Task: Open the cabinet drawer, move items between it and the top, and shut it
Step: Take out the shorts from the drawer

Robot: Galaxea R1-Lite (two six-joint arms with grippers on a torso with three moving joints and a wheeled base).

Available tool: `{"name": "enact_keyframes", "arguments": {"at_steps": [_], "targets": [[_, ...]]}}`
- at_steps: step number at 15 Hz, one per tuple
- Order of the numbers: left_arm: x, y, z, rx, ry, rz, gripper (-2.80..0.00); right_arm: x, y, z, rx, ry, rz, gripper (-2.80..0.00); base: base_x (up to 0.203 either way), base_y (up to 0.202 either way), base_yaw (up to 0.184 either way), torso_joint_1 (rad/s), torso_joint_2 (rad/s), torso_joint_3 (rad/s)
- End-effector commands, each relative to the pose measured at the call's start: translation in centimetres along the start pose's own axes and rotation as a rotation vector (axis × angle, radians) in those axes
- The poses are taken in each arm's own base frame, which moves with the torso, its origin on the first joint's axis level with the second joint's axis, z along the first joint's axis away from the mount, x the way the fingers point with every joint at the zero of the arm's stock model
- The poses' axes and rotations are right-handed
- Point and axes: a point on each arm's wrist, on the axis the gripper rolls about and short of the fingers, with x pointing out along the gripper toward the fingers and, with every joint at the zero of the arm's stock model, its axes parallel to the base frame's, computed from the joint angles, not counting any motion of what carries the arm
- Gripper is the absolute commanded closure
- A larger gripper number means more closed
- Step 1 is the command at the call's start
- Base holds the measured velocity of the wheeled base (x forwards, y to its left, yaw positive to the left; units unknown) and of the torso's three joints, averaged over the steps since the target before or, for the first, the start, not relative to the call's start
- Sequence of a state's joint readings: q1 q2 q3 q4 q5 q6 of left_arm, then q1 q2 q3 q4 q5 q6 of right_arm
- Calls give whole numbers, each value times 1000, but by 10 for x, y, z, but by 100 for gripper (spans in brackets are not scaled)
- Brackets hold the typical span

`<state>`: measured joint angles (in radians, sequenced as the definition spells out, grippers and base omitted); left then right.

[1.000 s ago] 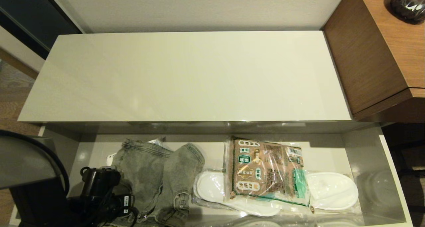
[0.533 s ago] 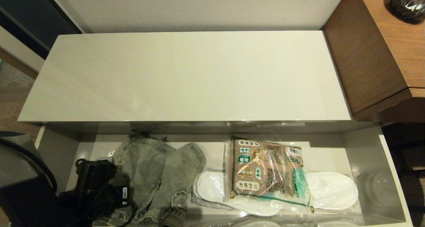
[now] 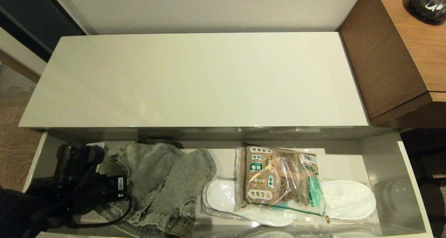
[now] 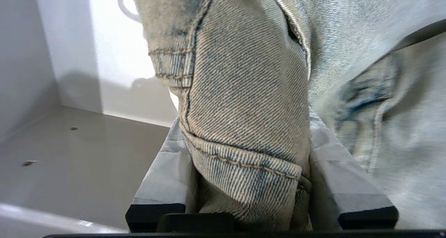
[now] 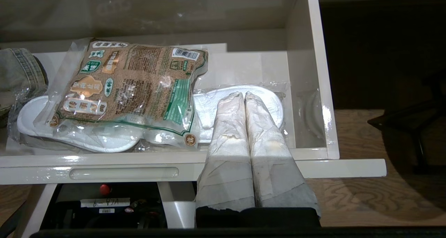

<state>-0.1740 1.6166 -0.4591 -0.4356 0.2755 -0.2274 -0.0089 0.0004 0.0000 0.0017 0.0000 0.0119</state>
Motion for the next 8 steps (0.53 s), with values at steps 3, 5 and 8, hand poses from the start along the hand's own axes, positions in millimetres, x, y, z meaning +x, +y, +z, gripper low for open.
{"name": "enact_keyframes", "arguments": {"at_steps": [3,5,8], "targets": [[-30,3,24,-34,-114,-24,0,0,0,-1,0,1,0,0,0,0,0,0,0,0],[-45,6,33,-37,-122,-27,0,0,0,-1,0,1,0,0,0,0,0,0,0,0],[-77,10,53,-50,-165,-41,0,0,0,-1,0,1,0,0,0,0,0,0,0,0]]}}
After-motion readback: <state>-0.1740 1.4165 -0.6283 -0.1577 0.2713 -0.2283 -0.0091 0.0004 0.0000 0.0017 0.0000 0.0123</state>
